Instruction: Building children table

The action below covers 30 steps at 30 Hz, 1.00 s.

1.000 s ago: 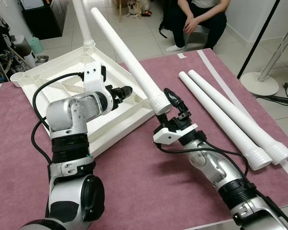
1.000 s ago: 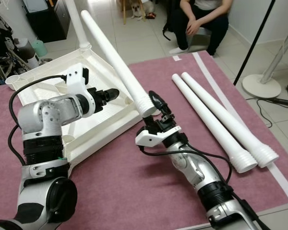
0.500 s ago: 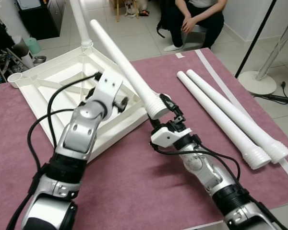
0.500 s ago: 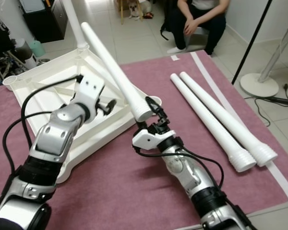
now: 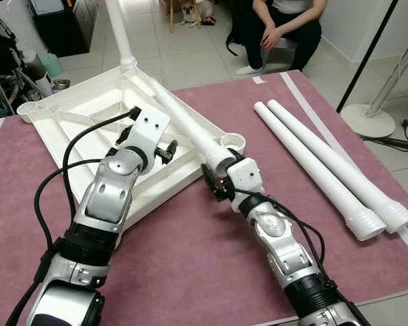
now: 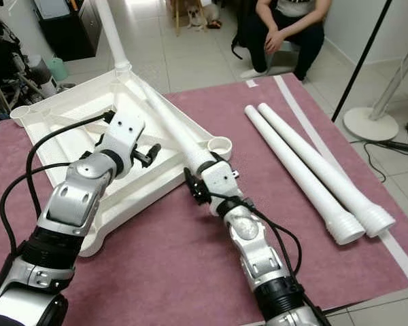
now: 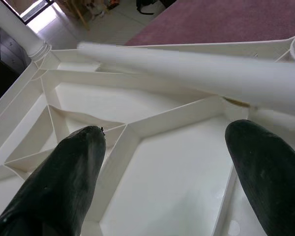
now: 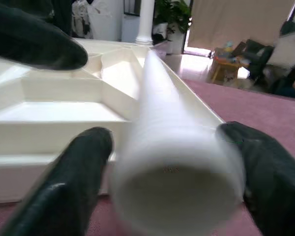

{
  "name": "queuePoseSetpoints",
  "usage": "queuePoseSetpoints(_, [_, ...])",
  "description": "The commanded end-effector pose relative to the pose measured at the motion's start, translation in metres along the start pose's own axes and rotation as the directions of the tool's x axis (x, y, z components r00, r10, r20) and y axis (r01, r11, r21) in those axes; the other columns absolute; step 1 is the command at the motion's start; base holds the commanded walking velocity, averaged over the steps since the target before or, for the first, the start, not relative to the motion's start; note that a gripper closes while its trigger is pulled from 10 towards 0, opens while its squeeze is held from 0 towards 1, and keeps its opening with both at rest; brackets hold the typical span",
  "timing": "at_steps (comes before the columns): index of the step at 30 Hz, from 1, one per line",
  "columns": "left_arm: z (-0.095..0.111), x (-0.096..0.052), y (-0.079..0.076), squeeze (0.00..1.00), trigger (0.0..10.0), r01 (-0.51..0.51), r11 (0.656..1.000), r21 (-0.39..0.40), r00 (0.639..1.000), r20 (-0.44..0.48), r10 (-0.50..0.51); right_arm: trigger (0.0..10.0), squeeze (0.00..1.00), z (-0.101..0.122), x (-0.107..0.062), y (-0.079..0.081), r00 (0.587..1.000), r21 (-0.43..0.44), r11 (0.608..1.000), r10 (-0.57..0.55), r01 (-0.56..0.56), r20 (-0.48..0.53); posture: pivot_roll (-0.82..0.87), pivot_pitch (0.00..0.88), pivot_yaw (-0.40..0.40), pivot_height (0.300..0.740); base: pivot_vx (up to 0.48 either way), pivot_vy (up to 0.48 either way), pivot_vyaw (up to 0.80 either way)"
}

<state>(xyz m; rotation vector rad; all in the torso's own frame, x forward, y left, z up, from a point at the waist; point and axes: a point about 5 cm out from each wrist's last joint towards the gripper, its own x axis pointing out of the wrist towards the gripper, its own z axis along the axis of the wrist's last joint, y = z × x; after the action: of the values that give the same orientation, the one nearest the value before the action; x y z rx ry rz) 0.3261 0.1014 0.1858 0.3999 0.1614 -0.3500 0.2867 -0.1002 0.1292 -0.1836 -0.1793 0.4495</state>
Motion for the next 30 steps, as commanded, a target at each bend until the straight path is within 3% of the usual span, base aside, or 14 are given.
queuePoseSetpoints(1, [-0.006, 0.000, 0.003, 0.00, 10.0, -0.051, 0.999, 0.013, 0.998, -0.019, 0.052, 10.0, 1.00, 0.004, 0.002, 0.004, 0.999, 0.040, 0.999, 0.033, -0.033, 0.010, -0.03, 0.000, 0.125, 0.740, 0.000, 0.000, 0.00])
queuePoseSetpoints(3, [-0.006, 0.000, 0.003, 0.00, 10.0, -0.051, 0.999, 0.013, 0.998, -0.019, 0.052, 10.0, 1.00, 0.004, 0.002, 0.004, 0.999, 0.040, 0.999, 0.033, -0.033, 0.010, -0.03, 0.000, 0.125, 0.740, 0.000, 0.000, 0.00])
queuePoseSetpoints(6, [-0.007, 0.001, 0.001, 0.00, 10.0, -0.048, 0.999, 0.019, 0.999, -0.013, 0.049, 10.0, 1.00, 0.020, -0.009, 0.011, 0.973, 0.177, 0.957, 0.225, -0.232, 0.056, -0.04, 0.000, 0.122, 0.740, 0.000, 0.000, 0.00])
queuePoseSetpoints(7, [-0.007, 0.001, 0.000, 0.00, 10.0, -0.047, 0.999, 0.019, 0.999, -0.012, 0.048, 10.0, 0.00, 0.027, -0.019, 0.014, 0.942, 0.216, 0.917, 0.327, -0.336, 0.075, -0.04, 0.000, 0.120, 0.740, 0.000, 0.000, 0.00])
queuePoseSetpoints(11, [-0.009, 0.001, -0.001, 0.00, 10.0, -0.048, 0.999, 0.019, 0.999, -0.011, 0.048, 10.0, 0.00, 0.035, -0.036, 0.013, 0.904, 0.263, 0.865, 0.418, -0.427, 0.089, -0.04, 0.000, 0.114, 0.740, 0.000, 0.000, 0.00])
queuePoseSetpoints(15, [-0.012, 0.000, -0.001, 0.00, 10.0, -0.049, 0.999, 0.014, 0.999, 0.003, 0.049, 10.0, 0.00, 0.052, -0.054, -0.007, 0.917, 0.407, 0.822, 0.351, -0.398, 0.187, -0.05, 0.000, 0.117, 0.740, 0.000, 0.000, 0.00])
queuePoseSetpoints(18, [-0.013, 0.000, -0.001, 0.00, 10.0, -0.047, 0.999, 0.016, 0.999, 0.008, 0.047, 10.0, 0.00, 0.054, -0.055, -0.014, 0.933, 0.440, 0.824, 0.296, -0.357, 0.203, -0.05, 0.000, 0.120, 0.740, 0.000, 0.000, 0.00])
queuePoseSetpoints(19, [-0.016, -0.001, -0.001, 0.00, 10.0, -0.045, 0.999, 0.019, 0.999, 0.022, 0.044, 10.0, 0.00, 0.048, -0.052, -0.030, 0.972, 0.475, 0.852, 0.155, -0.222, 0.176, -0.06, 0.000, 0.128, 0.740, 0.000, 0.000, 0.00])
queuePoseSetpoints(23, [-0.017, -0.001, -0.001, 0.00, 10.0, -0.040, 0.999, 0.011, 0.998, 0.045, 0.040, 10.0, 0.00, 0.038, -0.049, -0.041, 0.992, 0.469, 0.878, 0.044, -0.094, 0.116, -0.07, 0.000, 0.136, 0.740, 0.000, 0.000, 0.00])
queuePoseSetpoints(24, [-0.017, -0.001, -0.002, 0.00, 10.0, -0.024, 1.000, -0.017, 0.998, 0.051, 0.025, 10.0, 0.00, 0.031, -0.045, -0.048, 0.997, 0.445, 0.895, -0.038, 0.005, 0.066, -0.07, 0.000, 0.141, 0.740, 0.000, 0.000, 0.00])
queuePoseSetpoints(26, [-0.015, 0.000, -0.004, 0.00, 10.0, 0.018, 0.985, -0.171, 0.999, 0.034, -0.012, 10.0, 0.00, 0.021, -0.036, -0.057, 0.987, 0.314, 0.936, -0.161, 0.159, -0.019, -0.07, 0.000, 0.144, 0.740, 0.000, 0.000, 0.00])
queuePoseSetpoints(27, [-0.015, 0.000, -0.004, 0.00, 10.0, 0.018, 0.985, -0.171, 0.999, 0.034, -0.012, 10.0, 0.00, 0.021, -0.036, -0.057, 0.987, 0.314, 0.936, -0.161, 0.159, -0.019, -0.07, 0.000, 0.144, 0.740, 0.000, 0.000, 0.00])
queuePoseSetpoints(29, [-0.009, 0.002, -0.003, 0.00, 10.0, 0.025, 0.954, -0.298, 1.000, 0.022, -0.019, 10.0, 0.00, 0.018, -0.031, -0.064, 0.973, 0.275, 0.933, -0.223, 0.232, -0.064, -0.07, 0.000, 0.139, 0.740, 0.000, 0.000, 0.00])
queuePoseSetpoints(30, [-0.009, 0.002, -0.003, 0.00, 10.0, 0.025, 0.954, -0.298, 1.000, 0.022, -0.019, 10.0, 0.00, 0.018, -0.031, -0.064, 0.973, 0.275, 0.933, -0.223, 0.232, -0.064, -0.07, 0.000, 0.139, 0.740, 0.000, 0.000, 0.00])
